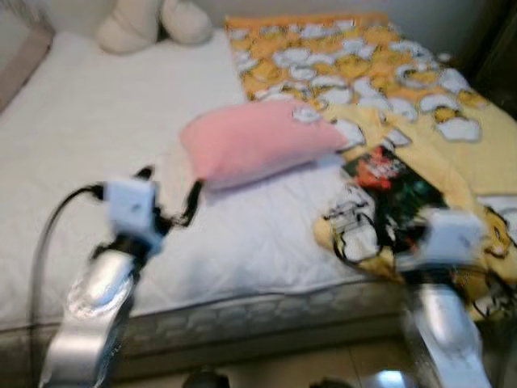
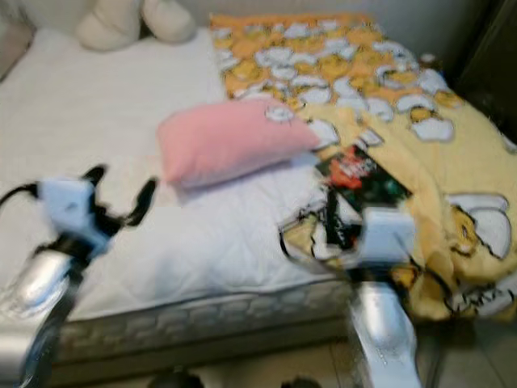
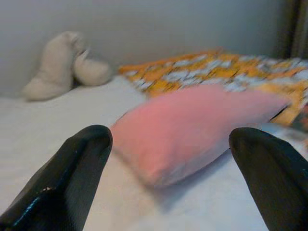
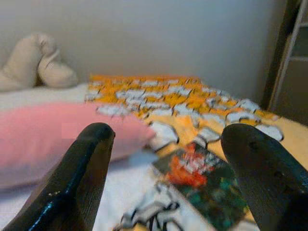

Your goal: Clean up the room

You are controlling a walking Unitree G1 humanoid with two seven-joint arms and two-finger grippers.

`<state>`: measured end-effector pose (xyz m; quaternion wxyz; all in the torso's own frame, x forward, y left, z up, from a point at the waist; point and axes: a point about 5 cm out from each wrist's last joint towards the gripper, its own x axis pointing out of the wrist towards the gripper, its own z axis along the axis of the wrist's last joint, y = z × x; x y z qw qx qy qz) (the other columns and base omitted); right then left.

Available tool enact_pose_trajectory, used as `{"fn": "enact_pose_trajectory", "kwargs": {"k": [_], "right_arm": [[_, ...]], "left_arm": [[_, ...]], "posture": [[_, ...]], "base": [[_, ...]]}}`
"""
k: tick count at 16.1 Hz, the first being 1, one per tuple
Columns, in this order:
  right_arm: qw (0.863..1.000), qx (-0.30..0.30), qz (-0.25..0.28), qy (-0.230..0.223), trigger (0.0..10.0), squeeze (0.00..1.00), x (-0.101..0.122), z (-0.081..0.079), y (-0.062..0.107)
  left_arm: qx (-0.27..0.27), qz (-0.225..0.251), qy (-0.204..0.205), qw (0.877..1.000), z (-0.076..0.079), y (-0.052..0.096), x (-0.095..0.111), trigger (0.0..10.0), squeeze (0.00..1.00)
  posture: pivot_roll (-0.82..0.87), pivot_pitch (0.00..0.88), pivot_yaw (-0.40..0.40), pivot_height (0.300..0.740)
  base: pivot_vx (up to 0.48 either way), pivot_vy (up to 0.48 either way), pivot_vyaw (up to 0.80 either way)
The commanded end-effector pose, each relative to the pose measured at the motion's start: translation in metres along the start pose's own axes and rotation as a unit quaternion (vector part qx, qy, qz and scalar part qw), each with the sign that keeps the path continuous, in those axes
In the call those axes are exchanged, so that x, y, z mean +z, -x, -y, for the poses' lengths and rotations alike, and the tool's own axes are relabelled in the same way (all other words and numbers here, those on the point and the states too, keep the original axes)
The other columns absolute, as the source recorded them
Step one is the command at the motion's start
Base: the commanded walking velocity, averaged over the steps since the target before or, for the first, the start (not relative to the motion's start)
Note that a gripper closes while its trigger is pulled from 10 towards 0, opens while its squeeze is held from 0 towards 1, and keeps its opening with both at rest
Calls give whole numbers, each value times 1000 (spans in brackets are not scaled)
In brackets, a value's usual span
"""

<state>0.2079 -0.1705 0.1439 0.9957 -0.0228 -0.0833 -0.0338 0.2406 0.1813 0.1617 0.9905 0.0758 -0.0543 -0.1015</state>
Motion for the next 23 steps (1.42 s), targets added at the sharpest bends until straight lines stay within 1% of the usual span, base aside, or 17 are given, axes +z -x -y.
{"fn": "enact_pose_trajectory", "kwargs": {"k": [1,2,3,4,5,8,9,13,14,15,16,17,18,20,21,22,23], "right_arm": [[1000,23,0,-12,10000,0,8,-8,7],[1000,20,-1,-15,10000,0,9,-9,7],[1000,19,0,-17,10000,0,9,-11,2],[1000,17,7,-21,10000,0,13,-13,-5],[1000,15,10,-21,10000,0,15,-13,-7],[1000,8,16,-16,10000,0,17,-12,-14],[1000,5,18,-16,10000,0,17,-13,-16],[1000,5,18,-14,10000,0,14,-15,-21],[1000,3,14,-13,10000,0,11,-14,-22],[1000,2,9,-13,10000,0,8,-14,-23],[1000,0,5,-14,10000,0,6,-14,-23],[1000,0,4,-15,10000,0,4,-15,-22],[1000,0,2,-15,10000,0,3,-17,-21],[1000,-7,0,-17,10000,0,1,-17,-20],[1000,-10,-2,-19,10000,0,-1,-17,-19],[1000,-8,-3,-20,10000,0,-1,-19,-19],[1000,-7,-3,-21,10000,0,-2,-20,-18]], "left_arm": [[-9,9,-15,1000,5,3,8,10000,0],[-12,4,-17,1000,8,3,6,10000,0],[-22,10,-15,1000,14,-1,9,10000,0],[-30,25,-3,999,18,-7,17,10000,0],[-30,29,-1,999,18,-9,20,10000,0],[-30,62,-3,998,19,-22,35,10000,0],[-35,67,-5,997,20,-25,38,10000,0],[-58,63,-12,996,24,-33,38,10000,0],[-69,53,-22,996,27,-39,36,10000,0],[-73,29,-34,996,29,-47,31,10000,0],[-74,22,-44,996,28,-53,30,10000,0],[-81,20,-43,996,28,-58,31,10000,0],[-91,16,-57,994,27,-63,31,10000,0],[-84,11,-52,995,21,-74,29,10000,0],[-82,4,-59,995,17,-84,27,10000,0],[-77,-4,-61,995,11,-99,26,10000,0],[-76,-7,-66,995,8,-106,26,10000,0]], "posture": [[-32,0,26,710],[-32,0,26,710],[-32,0,26,710],[-33,0,25,710],[-33,0,25,710],[-31,0,33,710],[-32,0,35,710],[-34,0,45,710],[-31,0,51,710],[-30,0,52,710],[-29,0,57,710],[-31,0,62,710],[-38,0,75,710],[-42,0,82,710],[-42,0,82,710],[-43,0,90,710],[-43,0,92,710]], "base": [[0,0,0],[0,0,0],[0,0,0],[480,0,0],[480,0,0],[480,0,0],[480,0,0],[480,0,0],[349,0,0],[0,0,0],[0,0,0],[0,0,0],[0,0,0],[0,0,0],[0,0,0],[0,0,0],[0,0,0]]}}
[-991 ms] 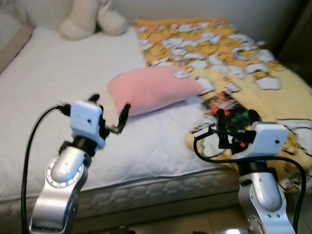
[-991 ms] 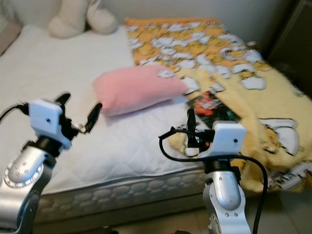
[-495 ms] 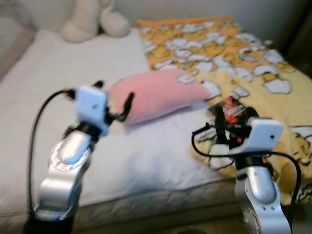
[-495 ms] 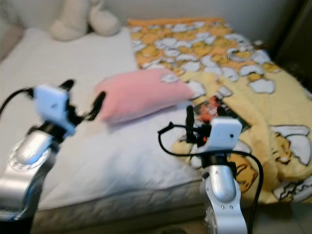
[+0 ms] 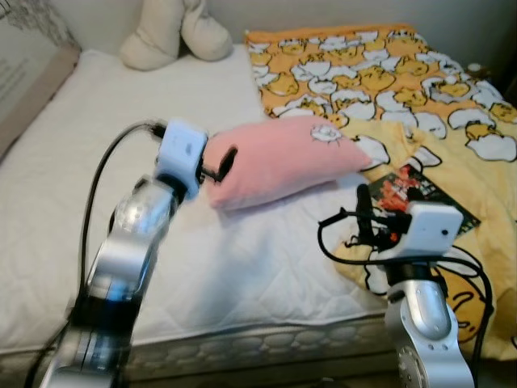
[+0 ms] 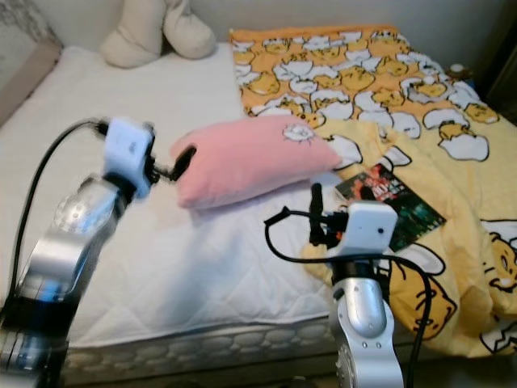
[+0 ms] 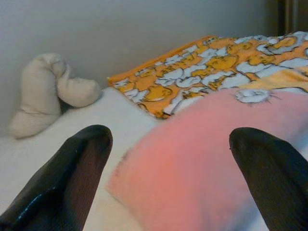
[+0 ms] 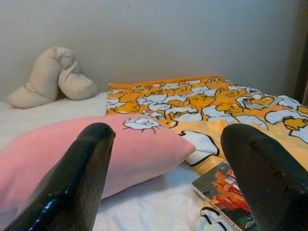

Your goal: Clean up the room

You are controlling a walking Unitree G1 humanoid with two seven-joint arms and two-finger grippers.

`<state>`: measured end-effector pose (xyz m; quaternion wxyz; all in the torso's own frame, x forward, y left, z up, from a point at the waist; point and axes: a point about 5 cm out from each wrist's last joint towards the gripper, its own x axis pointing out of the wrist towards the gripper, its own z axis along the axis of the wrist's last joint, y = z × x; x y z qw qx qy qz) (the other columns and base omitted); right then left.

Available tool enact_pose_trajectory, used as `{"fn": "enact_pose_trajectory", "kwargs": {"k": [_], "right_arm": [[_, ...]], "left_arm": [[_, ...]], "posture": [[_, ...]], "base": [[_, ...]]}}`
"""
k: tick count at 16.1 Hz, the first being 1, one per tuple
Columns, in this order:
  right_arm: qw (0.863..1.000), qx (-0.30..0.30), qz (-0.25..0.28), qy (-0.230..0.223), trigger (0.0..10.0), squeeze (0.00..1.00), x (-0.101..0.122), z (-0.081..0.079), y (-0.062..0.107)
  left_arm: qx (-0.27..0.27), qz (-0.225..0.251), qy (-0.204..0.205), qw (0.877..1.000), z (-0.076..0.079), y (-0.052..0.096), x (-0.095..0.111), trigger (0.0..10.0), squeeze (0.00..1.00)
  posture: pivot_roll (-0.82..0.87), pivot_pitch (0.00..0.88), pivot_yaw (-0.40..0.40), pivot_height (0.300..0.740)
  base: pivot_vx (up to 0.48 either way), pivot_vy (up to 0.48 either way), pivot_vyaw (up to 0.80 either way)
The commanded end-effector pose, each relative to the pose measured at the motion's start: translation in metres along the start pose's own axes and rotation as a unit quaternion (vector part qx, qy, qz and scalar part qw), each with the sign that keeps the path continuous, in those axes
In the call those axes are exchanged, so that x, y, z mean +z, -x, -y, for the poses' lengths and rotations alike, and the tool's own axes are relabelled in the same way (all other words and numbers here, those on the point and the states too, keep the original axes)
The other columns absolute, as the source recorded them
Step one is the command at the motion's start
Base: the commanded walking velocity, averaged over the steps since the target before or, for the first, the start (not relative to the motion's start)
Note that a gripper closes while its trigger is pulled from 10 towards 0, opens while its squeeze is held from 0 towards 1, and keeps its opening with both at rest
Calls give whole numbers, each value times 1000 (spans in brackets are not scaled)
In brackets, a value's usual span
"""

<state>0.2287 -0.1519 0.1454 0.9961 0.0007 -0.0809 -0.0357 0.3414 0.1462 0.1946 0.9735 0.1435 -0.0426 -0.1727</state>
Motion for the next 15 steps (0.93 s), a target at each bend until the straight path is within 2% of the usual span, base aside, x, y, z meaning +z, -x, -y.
{"fn": "enact_pose_trajectory", "kwargs": {"k": [1,4,7,8,10,12,15], "right_arm": [[1000,-3,0,2,10000,0,-2,-1,2],[1000,-9,-3,2,10000,0,-3,-1,5],[1000,-19,-11,2,10000,0,-4,0,16],[1000,-20,-13,3,10000,0,-4,0,17],[1000,-18,-22,1,10000,0,-4,1,31],[999,12,-39,0,10000,0,-6,1,43],[995,52,-80,-3,10000,0,-16,2,56]], "left_arm": [[0,2,-13,1000,-8,-9,1,10000,0],[2,-17,-46,999,-28,-33,1,10000,0],[13,-48,-70,996,-40,-46,-4,10000,0],[15,-53,-70,996,-41,-47,-5,10000,0],[32,-99,-82,991,-47,-48,-22,10000,0],[40,-120,-75,989,-45,-49,-30,10000,0],[25,-130,-65,989,-31,-53,-36,10000,0]], "posture": [[-45,0,93,710],[-67,0,114,710],[-94,21,131,710],[-94,21,131,710],[-138,60,134,710],[-171,75,135,710],[-206,100,121,710]], "base": [[0,0,0],[0,0,0],[0,0,0],[0,0,0],[0,0,0],[0,0,0],[0,0,0]]}}
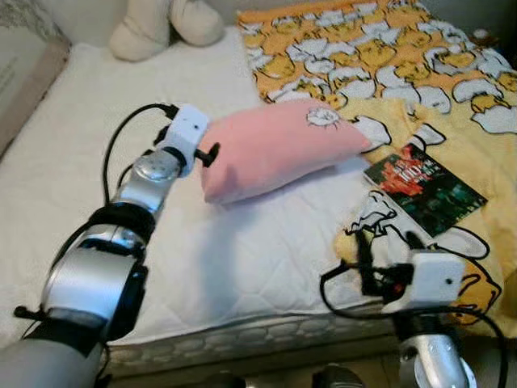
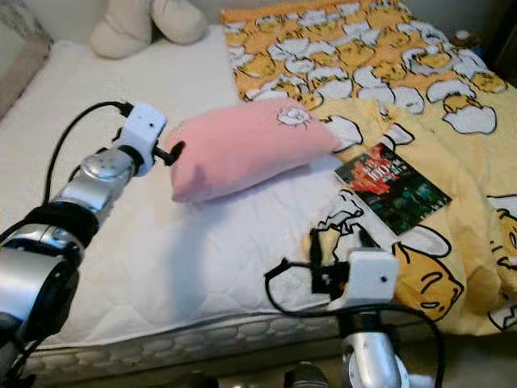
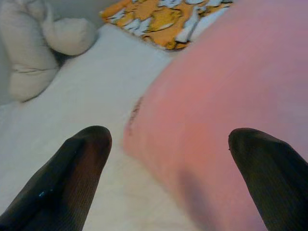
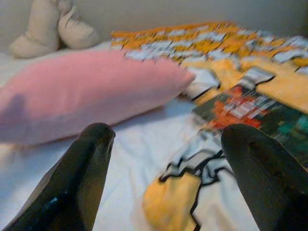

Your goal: Clean up the room

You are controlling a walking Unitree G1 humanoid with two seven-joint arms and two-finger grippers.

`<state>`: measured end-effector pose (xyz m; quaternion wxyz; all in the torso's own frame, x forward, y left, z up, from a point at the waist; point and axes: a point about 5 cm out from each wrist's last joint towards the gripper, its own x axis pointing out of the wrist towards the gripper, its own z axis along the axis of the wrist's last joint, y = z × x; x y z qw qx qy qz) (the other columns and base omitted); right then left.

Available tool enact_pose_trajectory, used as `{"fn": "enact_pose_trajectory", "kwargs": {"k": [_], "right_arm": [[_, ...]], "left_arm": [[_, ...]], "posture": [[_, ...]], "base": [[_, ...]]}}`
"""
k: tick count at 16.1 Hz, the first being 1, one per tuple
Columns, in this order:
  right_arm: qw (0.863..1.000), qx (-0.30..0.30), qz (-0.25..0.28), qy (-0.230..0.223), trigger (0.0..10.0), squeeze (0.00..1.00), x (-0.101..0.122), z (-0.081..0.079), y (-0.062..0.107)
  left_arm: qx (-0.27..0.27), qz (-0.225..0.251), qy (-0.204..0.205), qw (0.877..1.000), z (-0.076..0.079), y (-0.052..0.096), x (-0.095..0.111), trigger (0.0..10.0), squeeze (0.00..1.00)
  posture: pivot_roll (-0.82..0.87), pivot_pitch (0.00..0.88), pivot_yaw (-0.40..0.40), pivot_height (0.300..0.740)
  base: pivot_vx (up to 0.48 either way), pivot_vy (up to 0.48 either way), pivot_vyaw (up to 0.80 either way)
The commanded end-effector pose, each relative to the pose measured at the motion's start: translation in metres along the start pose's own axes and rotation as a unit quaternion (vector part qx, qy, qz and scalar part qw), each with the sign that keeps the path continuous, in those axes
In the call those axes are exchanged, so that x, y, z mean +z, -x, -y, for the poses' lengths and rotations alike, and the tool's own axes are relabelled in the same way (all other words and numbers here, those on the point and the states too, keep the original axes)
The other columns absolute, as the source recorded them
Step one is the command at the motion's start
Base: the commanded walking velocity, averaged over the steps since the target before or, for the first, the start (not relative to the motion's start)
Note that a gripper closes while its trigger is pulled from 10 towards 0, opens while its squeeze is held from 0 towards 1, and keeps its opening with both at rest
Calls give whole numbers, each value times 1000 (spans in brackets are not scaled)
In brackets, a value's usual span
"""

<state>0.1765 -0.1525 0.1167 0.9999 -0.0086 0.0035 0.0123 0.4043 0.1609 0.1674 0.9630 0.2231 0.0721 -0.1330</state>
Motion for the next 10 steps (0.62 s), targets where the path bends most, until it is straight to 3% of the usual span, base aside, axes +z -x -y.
{"fn": "enact_pose_trajectory", "kwargs": {"k": [1,5,10], "right_arm": [[1000,15,-6,-4,10000,0,1,-2,4],[1000,21,-18,-2,10000,0,4,1,14],[999,31,-34,-1,10000,0,6,-2,26]], "left_arm": [[2,-3,-3,1000,1,-1,0,10000,0],[-2,-30,-2,1000,22,-3,-14,10000,0],[36,-54,-32,997,23,-1,-23,10000,0]], "posture": [[-212,107,118,710],[-247,142,99,710],[-279,178,94,710]], "base": [[0,0,0],[0,0,0],[0,0,0]]}}
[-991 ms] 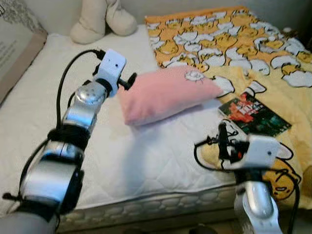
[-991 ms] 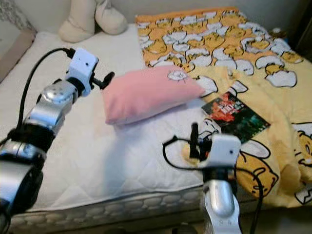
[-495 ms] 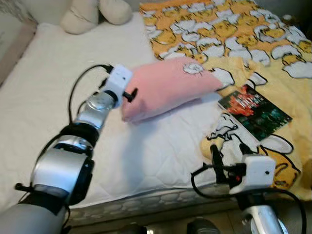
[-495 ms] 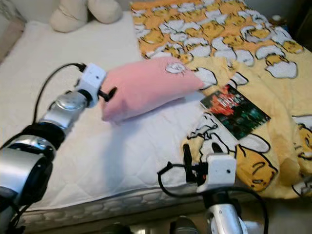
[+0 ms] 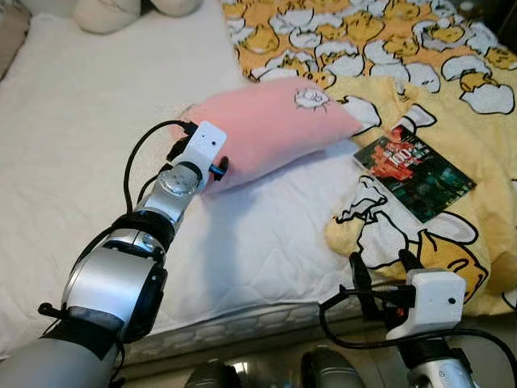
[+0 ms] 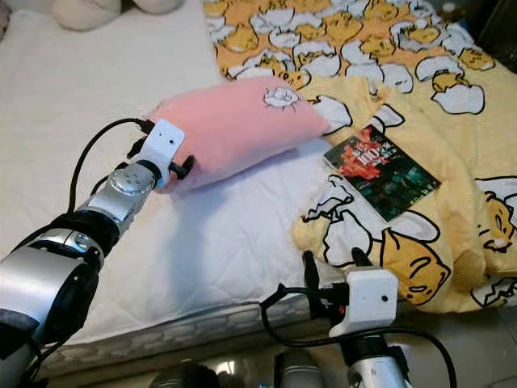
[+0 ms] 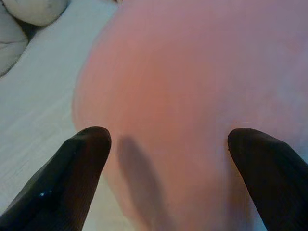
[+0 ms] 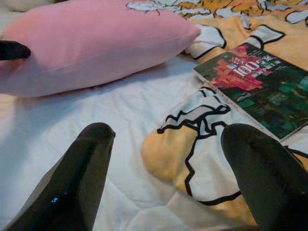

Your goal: Clean up the room

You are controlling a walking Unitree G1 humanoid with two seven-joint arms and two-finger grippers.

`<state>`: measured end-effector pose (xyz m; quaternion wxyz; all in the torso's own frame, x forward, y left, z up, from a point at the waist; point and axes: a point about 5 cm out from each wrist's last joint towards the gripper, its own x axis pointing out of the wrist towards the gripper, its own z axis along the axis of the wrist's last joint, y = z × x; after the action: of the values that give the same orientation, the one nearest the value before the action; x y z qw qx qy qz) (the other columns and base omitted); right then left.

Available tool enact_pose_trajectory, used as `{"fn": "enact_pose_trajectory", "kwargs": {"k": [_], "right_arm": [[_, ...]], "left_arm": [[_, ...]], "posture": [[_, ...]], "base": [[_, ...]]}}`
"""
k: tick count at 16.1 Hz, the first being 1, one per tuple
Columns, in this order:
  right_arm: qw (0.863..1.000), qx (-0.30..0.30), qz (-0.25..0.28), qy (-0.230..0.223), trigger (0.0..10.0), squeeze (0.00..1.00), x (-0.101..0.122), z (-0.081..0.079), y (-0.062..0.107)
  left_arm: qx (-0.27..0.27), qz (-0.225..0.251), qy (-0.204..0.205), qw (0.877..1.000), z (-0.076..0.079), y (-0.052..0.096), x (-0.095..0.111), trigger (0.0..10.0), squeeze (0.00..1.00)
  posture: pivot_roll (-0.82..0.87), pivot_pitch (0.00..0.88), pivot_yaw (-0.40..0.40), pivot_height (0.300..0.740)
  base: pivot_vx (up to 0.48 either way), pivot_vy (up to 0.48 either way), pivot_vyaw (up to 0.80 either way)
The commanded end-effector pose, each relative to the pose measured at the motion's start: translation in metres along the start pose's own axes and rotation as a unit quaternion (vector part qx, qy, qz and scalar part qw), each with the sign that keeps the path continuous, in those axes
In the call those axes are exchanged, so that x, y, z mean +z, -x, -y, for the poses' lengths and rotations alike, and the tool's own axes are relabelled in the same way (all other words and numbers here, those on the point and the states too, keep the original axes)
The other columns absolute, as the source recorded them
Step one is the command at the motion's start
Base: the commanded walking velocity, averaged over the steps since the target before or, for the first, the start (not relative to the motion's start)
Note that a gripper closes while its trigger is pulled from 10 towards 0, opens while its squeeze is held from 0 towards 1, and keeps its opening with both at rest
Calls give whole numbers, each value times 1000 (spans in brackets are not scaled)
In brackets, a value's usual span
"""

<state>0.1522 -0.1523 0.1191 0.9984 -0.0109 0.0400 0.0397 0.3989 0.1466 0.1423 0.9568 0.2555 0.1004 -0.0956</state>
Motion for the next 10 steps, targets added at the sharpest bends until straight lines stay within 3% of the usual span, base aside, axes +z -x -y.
{"fn": "enact_pose_trajectory", "kwargs": {"k": [1,4,5,10], "right_arm": [[1000,1,-3,-2,10000,0,2,-1,4],[1000,1,-6,-4,10000,0,3,-2,5],[1000,0,-7,-5,10000,0,3,-3,6],[1000,1,-8,-7,10000,0,3,-4,2]], "left_arm": [[4,-26,-5,1000,1,2,-11,10000,0],[-4,-45,10,999,5,3,-18,10000,0],[-11,-54,20,998,7,3,-22,0,0],[-38,-85,89,992,18,4,-28,0,0]], "posture": [[-287,181,95,710],[-293,182,95,710],[-293,182,95,710],[-287,175,91,710]], "base": [[0,0,0],[0,0,0],[0,0,0],[0,0,0]]}}
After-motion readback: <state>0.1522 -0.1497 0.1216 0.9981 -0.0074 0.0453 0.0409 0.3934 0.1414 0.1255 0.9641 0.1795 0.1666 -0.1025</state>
